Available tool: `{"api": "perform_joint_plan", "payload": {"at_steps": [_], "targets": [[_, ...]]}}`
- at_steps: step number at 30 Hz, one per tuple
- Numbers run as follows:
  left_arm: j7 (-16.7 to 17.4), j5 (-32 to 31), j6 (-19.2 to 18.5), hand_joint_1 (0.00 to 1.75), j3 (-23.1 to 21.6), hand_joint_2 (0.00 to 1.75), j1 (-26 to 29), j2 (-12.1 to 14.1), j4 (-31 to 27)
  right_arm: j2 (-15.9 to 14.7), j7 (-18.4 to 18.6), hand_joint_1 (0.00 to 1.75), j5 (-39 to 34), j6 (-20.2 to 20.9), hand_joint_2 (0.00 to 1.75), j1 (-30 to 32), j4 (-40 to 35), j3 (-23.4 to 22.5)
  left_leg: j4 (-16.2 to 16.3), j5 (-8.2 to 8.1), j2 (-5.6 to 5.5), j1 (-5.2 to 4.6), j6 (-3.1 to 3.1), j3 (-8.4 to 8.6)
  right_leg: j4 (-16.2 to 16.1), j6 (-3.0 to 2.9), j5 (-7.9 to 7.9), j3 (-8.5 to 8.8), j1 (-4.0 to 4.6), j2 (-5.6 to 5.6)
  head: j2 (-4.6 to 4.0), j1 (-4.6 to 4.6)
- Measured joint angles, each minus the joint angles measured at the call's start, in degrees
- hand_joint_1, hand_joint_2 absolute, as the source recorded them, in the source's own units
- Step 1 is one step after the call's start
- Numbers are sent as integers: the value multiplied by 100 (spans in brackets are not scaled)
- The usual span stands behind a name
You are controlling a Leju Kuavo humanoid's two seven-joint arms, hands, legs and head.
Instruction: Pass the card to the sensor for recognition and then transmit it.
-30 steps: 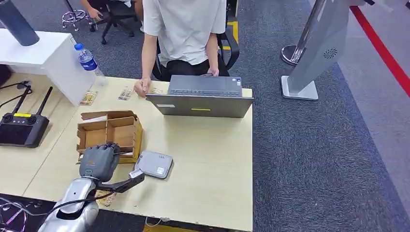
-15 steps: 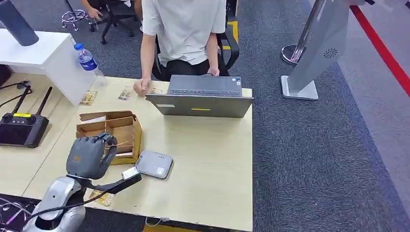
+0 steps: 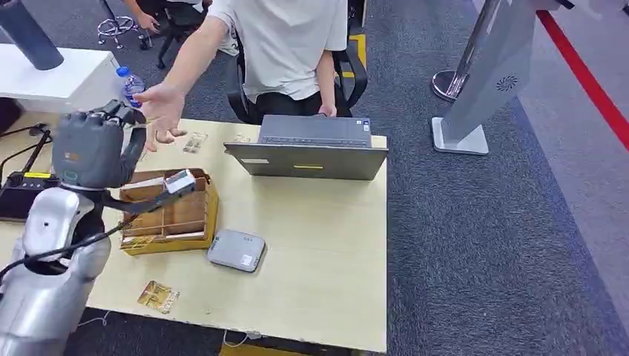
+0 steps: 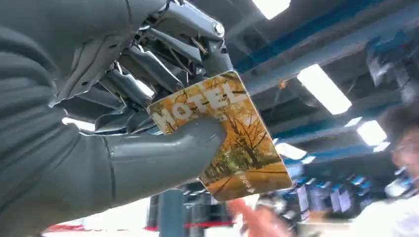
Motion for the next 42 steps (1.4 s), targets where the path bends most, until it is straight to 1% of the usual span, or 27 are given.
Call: {"api": "perform_joint_plan", "payload": {"at_steps": [2, 4, 5, 10, 16, 18, 20, 22, 24, 25, 26, 28, 29, 30, 31, 37, 38, 39, 40, 41, 42], "targets": [[17, -44, -37, 175, 0, 175, -321, -78, 461, 9, -46, 0, -4, 2, 0, -31, 0, 98, 1, 3, 13, 2, -2, 1, 0, -2, 9, -4, 1, 19, 0, 9], [35, -76, -39, 175, -2, 175, -519, -172, 757, 13, -65, 0, -9, 2, 0, -52, 0, 142, 1, 3, 18, 1, -2, 0, 0, 2, 12, -8, 0, 21, 0, 2], [44, -100, -39, 0, -2, 175, -559, -199, 829, 15, -81, 0, -9, 2, 0, -59, 0, 164, 1, 3, 18, 1, -2, 0, 0, 2, 12, -8, 0, 22, 0, 2], [192, -138, -131, 0, -4, 175, -641, -317, 950, 33, -114, 0, -26, -9, 0, -96, 0, 229, 2, 2, 21, 0, -2, -6, -1, 3, 11, -16, 0, 24, 0, 2], [183, 125, -111, 0, -2, 175, -593, -395, 934, 42, -164, 0, -114, -68, 0, -96, 0, 236, 1, 2, 21, 0, -2, -13, 0, 3, 11, -19, 0, 23, 0, 2], [83, 504, -59, 0, 13, 175, -381, -369, 713, 61, -210, 0, -184, -107, 0, -92, 0, 234, 0, 2, 23, 1, -2, -15, 0, 3, 11, -18, 0, 25, 0, 4], [-27, 983, -28, 0, 99, 175, -76, -280, 372, 83, -240, 0, -249, -142, 0, -81, 7, 234, -1, 2, 25, 1, -2, -18, 2, 2, 10, -20, 0, 26, 0, 4], [-204, 1779, -24, 0, 359, 175, 350, -106, -65, 92, -264, 0, -332, -182, 0, -71, 20, 234, -3, -3, 34, 1, -8, -17, 2, 0, 7, -30, 0, 36, 0, -2], [-427, 2443, -20, 0, 804, 175, 837, 156, -404, 94, -308, 0, -426, -232, 0, -52, 26, 225, -10, -6, 44, 4, -8, -22, 5, -9, 1, -29, -1, 46, 0, 9], [-666, 2772, -43, 0, 1197, 175, 1126, 281, -543, 96, -347, 0, -452, -251, 0, -40, 28, 208, -12, -12, 57, 4, -17, -12, 7, -12, -1, -32, -1, 57, 0, 4], [-801, 3005, -81, 0, 1528, 175, 1388, 383, -600, 96, -372, 0, -494, -269, 0, -25, 28, 201, -14, -14, 62, 5, -19, -12, 9, -14, -3, -29, -1, 64, 0, 2], [-1218, 3816, -300, 0, 2612, 175, 2043, 656, -637, 96, -444, 0, -588, -319, 0, -4, 28, 161, -21, -22, 78, 6, -32, -5, 11, -27, -13, -38, -1, 79, 0, 0], [-1393, 4194, -490, 0, 3226, 175, 2307, 730, -604, 96, -465, 0, -632, -343, 0, 11, 28, 126, -21, -23, 83, 8, -33, -4, 11, -29, -15, -43, 0, 81, 0, -11], [-1498, 4482, -672, 0, 3746, 175, 2463, 763, -519, 96, -474, 0, -667, -352, 0, 23, 28, 91, -22, -22, 81, 10, -33, -9, 12, -27, -19, -44, 2, 79, 0, -11], [-1602, 4755, -830, 0, 4372, 175, 2610, 794, -365, 96, -489, 0, -699, -352, 0, 24, 28, 59, -23, -23, 77, 13, -33, -10, 13, -30, -22, -44, 4, 77, 0, -2], [-1603, 4757, -831, 0, 4378, 175, 2618, 794, -363, 96, -490, 0, -700, -352, 0, 24, 28, 59, -23, -23, 76, 13, -33, -9, 13, -30, -22, -44, 4, 77, 0, -2], [-1620, 4785, -857, 0, 4476, 175, 2632, 800, -333, 96, -494, 0, -706, -352, 0, 24, 28, 54, -23, -23, 76, 13, -33, -9, 13, -30, -22, -43, 4, 77, 0, -2], [-1727, 4811, -999, 0, 4992, 175, 2718, 837, -153, 96, -505, 0, -735, -348, 0, 25, 28, 35, -23, -24, 76, 14, -36, -10, 14, -32, -23, -42, 5, 76, 0, -9], [-1747, 4795, -1017, 0, 5173, 175, 2729, 842, -121, 96, -505, 0, -737, -348, 0, 25, 28, 32, -24, -25, 75, 15, -36, -12, 14, -32, -23, -41, 5, 76, 0, -11], [-1963, 4520, -1017, 0, 5699, 175, 2772, 878, 181, 96, -505, 0, -754, -343, 0, 27, 28, 0, -24, -25, 71, 17, -36, -13, 14, -33, -26, -42, 8, 74, 0, -9], [-2300, 3996, -979, 0, 6507, 175, 2803, 953, 691, 96, -507, 0, -763, -345, 0, 27, 28, -57, -25, -27, 72, 19, -40, -10, 15, -40, -33, -40, 10, 74, 0, -4]]}}
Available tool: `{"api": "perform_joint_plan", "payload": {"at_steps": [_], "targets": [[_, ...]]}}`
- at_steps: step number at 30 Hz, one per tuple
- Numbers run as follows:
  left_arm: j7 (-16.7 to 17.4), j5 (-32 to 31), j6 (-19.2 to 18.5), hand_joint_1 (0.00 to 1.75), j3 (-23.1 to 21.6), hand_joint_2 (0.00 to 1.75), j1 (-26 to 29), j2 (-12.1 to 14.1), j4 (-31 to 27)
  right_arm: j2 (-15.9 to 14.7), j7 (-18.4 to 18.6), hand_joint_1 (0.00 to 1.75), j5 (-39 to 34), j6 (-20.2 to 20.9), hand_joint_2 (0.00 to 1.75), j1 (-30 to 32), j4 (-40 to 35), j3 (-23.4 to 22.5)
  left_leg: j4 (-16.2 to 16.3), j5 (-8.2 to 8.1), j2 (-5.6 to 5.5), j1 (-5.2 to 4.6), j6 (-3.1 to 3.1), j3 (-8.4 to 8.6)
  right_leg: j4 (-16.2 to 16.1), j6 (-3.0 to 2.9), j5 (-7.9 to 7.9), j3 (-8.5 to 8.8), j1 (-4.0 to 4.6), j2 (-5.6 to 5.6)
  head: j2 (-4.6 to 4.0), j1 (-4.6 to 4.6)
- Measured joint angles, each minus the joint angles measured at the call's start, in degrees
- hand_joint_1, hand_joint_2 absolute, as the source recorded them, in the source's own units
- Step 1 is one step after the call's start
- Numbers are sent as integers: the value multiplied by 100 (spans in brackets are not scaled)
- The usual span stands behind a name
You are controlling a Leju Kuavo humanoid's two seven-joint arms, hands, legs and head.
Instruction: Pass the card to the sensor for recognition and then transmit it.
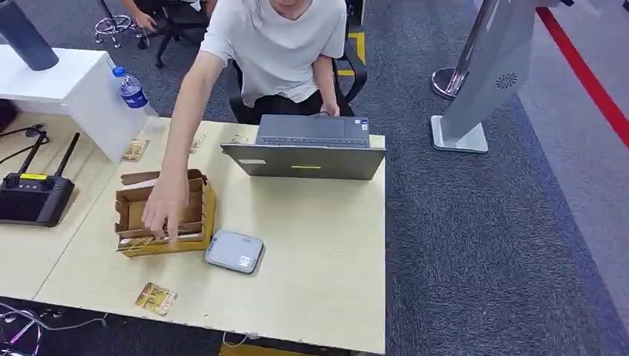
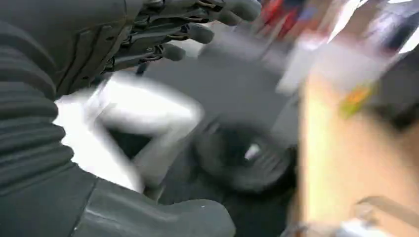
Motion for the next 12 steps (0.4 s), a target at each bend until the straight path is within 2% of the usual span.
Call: {"api": "perform_joint_plan", "payload": {"at_steps": [1, 2, 3, 4, 5, 7, 11, 12], "targets": [[-167, -377, -173, 0, 1274, 175, -57, 33, 931, 2, -13, 0, -85, -57, 0, 5, 0, -68, 0, 0, -12, -5, 1, 2, -2, 3, -3, 2, 0, -12, 0, -2], [142, -224, -579, 0, 2009, 175, -176, -46, 1791, 24, -61, 0, -105, -83, 0, 2, -2, -157, 0, 0, -46, -8, 2, 3, -4, 7, -10, 14, -1, -45, 0, 0], [451, 146, -831, 0, 2496, 0, -235, -256, 2754, 42, -70, 0, -118, -15, 0, -2, -2, -183, 0, 0, -64, -16, 5, 4, -7, 14, -15, 21, -9, -63, 0, 11], [753, 378, -1133, 0, 2708, 0, -259, -462, 3582, 55, -83, 0, -72, 31, 0, -8, -2, -214, 1, 2, -80, -16, 7, 3, -10, 16, -15, 33, -10, -80, 0, 7], [936, 578, -1357, 0, 2869, 0, -262, -715, 4422, 70, -81, 0, 21, 57, 175, -17, -2, -218, 1, 3, -82, -24, 10, 7, -12, 20, -12, 37, -17, -85, 0, 13], [1149, 607, -1526, 0, 2933, 0, -269, -995, 5084, 81, -9, 0, 166, 98, 175, -30, -2, -216, 3, 3, -82, -27, 12, 8, -16, 25, -9, 38, -20, -86, 0, 4], [1199, 797, -1694, 0, 3097, 0, -336, -1612, 6010, 94, -94, 0, 134, 293, 175, -69, 0, -216, 9, 0, -82, -29, 25, 7, -22, 39, 0, 40, -25, -86, 0, 15], [1258, 738, -1746, 0, 3132, 175, -358, -1748, 6158, 98, -94, 0, 192, 285, 175, -74, 0, -216, 9, -1, -81, -34, 32, 7, -22, 40, 0, 40, -29, -86, 0, 15]]}}
